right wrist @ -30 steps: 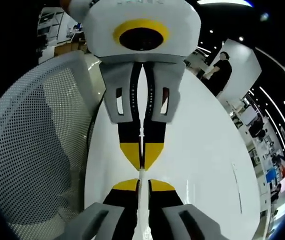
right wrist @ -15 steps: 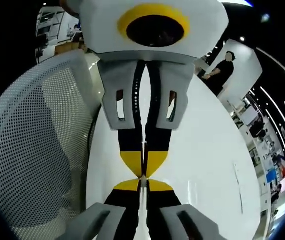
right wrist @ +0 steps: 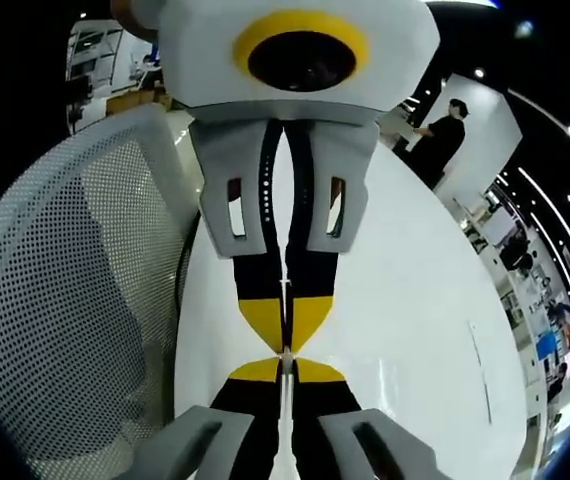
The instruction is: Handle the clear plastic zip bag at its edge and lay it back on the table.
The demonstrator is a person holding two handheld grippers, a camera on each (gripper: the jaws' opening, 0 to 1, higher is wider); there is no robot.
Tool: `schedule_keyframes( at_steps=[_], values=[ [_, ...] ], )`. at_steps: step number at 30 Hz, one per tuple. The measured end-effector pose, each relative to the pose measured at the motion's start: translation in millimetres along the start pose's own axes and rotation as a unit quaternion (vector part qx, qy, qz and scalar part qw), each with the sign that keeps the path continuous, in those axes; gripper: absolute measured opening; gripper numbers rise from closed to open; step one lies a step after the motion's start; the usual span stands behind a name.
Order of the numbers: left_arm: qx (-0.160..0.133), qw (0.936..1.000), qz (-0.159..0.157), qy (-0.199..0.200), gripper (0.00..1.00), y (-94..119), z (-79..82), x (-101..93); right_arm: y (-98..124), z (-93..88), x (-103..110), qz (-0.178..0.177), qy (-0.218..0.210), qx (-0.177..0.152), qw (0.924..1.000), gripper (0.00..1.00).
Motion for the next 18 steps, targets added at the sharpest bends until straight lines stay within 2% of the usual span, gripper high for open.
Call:
schedule_keyframes(
  at_steps=[18],
  values=[
    [-0.003,1.0,-0.001,0.002,0.0,1.3,-0.1,0.3,0.1,-1.8,-1.5,0.0,-0.011,-0.001,0.9999,0.0]
  ],
)
Point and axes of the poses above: the point that each gripper's makers call its tool centre point, and the gripper's own axes: y roughly backward along the fingers, x roughly to its left, z roughly out of its top, the point moved 7 cm from there along y, roughly backward along the fingers, and after that the axes turned 9 degrees about -y, right-handed, at the moved point
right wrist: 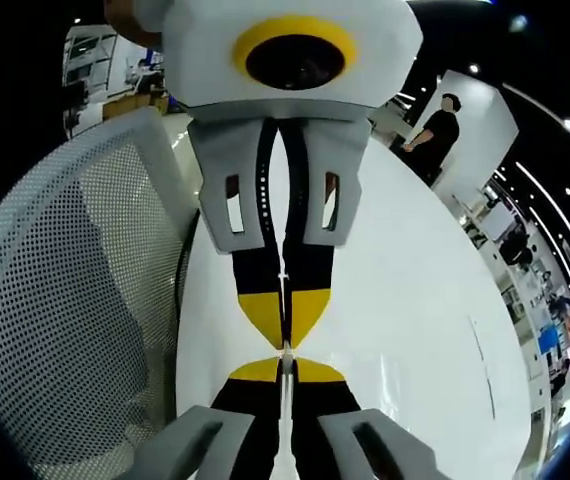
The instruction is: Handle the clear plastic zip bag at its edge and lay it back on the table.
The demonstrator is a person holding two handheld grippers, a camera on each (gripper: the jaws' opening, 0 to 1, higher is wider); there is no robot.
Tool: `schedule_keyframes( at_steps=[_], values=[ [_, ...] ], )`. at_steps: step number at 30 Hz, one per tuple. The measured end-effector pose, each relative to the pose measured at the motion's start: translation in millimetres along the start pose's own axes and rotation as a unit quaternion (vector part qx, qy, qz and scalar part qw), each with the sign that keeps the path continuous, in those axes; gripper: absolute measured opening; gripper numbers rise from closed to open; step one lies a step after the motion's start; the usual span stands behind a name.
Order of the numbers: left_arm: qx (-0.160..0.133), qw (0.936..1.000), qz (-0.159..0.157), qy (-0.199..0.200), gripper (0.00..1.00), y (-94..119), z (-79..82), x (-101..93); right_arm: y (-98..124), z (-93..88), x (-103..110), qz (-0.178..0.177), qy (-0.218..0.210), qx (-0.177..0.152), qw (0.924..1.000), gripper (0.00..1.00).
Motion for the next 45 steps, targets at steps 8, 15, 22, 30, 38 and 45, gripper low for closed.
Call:
schedule_keyframes(
  at_steps=[8,15,22,30,38,45],
  values=[
    [0.0,1.0,0.001,0.003,0.0,3,-0.8,0.6,0,1.7,0,-0.002,-0.002,-0.004,1.0,0.0],
    [0.004,1.0,-0.001,0.005,0.0,6,-6.1,0.1,-2,2.6,0,-0.003,-0.002,-0.005,1.0,0.0],
    [0.008,0.9999,-0.001,0.008,0.0,9,-10.6,-1.5,-1,1.4,2,-0.003,-0.005,-0.005,1.0,0.0],
    [0.009,0.9999,0.0,0.01,0.0,11,-11.2,-2.8,0,-0.7,2,-0.004,-0.004,-0.003,1.0,0.0],
    [0.009,0.9999,0.002,0.01,0.0,13,-11.9,-3.5,2,-2.2,2,-0.007,-0.004,-0.003,1.0,0.0],
    [0.007,0.9999,0.004,0.012,0.0,14,-13.4,-2.1,2,-2.3,1,-0.011,-0.005,-0.003,0.9999,0.0]
  ],
)
Point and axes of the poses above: the point that each gripper's makers call its tool centre point, and the gripper's own axes: y roughly backward along the fingers, x roughly to its left, z roughly out of its top, the point moved 7 cm from there along y, roughly backward along the fingers, and after that the axes turned 9 degrees about -y, right-handed, at the moved point
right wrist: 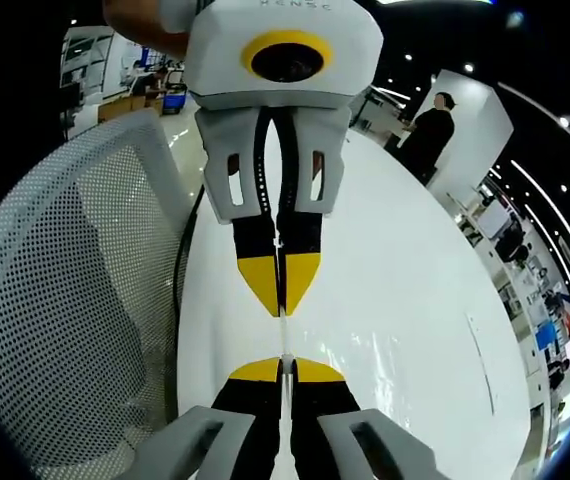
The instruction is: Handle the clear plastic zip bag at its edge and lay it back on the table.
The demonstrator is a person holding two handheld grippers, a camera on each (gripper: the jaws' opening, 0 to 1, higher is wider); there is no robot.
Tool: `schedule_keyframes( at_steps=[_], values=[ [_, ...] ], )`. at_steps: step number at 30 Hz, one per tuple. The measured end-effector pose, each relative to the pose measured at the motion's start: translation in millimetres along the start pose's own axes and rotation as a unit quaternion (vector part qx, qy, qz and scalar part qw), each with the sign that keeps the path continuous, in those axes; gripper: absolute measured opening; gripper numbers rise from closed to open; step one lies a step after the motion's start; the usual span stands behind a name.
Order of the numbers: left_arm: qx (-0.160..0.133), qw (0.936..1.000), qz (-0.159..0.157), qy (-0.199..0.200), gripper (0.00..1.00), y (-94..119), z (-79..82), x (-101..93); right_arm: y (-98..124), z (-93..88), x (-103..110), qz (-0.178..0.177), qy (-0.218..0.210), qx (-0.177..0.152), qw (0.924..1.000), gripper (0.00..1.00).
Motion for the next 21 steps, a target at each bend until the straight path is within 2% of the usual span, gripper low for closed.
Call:
schedule_keyframes(
  at_steps=[21],
  values=[
    [0.004,1.0,0.003,0.001,0.0,1.8,0.8,-0.4,5.5,-8.2,-0.2,-0.006,-0.006,-0.003,1.0,0.0]
  ],
)
Point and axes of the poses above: the point that each gripper's makers call its tool centre point, and the gripper's own axes: y roughly backward along the fingers, x roughly to its left, z roughly out of its top, the point moved 7 cm from there along y, roughly backward along the fingers, and after that the axes turned 9 degrees about -y, right-handed, at the moved point
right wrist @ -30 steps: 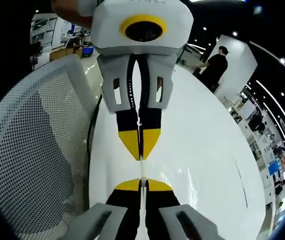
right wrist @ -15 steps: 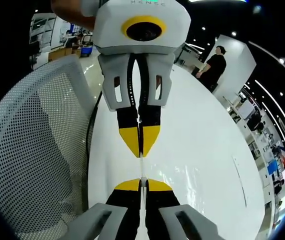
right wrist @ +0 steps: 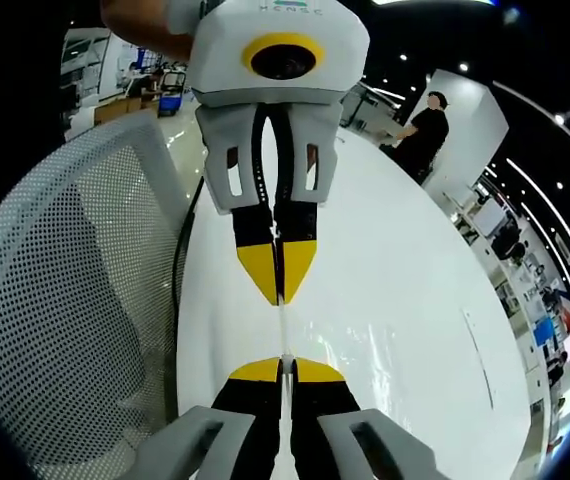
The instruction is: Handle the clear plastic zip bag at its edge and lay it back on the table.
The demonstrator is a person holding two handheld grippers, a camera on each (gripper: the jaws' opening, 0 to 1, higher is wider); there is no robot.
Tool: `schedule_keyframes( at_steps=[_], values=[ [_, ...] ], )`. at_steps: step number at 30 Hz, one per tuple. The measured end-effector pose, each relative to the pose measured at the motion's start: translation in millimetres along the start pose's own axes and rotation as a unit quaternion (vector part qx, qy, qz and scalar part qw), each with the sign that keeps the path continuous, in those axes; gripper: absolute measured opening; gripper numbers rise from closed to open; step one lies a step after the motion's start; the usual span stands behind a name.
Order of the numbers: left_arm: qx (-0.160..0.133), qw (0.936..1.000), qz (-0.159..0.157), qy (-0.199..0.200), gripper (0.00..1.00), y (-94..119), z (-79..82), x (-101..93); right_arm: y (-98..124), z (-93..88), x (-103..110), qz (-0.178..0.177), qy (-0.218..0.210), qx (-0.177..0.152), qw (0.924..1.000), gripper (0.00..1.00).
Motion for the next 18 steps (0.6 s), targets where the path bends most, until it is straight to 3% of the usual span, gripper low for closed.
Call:
schedule_keyframes(
  at_steps=[18],
  values=[
    [0.005,1.0,0.004,0.001,0.0,2,-7.5,0.4,8,-15.0,-6,-0.003,-0.007,0.013,0.9999,0.0]
  ],
)
Point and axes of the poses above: the point that each gripper's makers call its tool centre point, and the gripper's own axes: y roughly backward along the fingers, x roughly to its left, z roughly out of its top, the point moved 7 cm from there along y, roughly backward along the fingers, and after that the axes turned 9 degrees about -y, right-handed, at the moved point
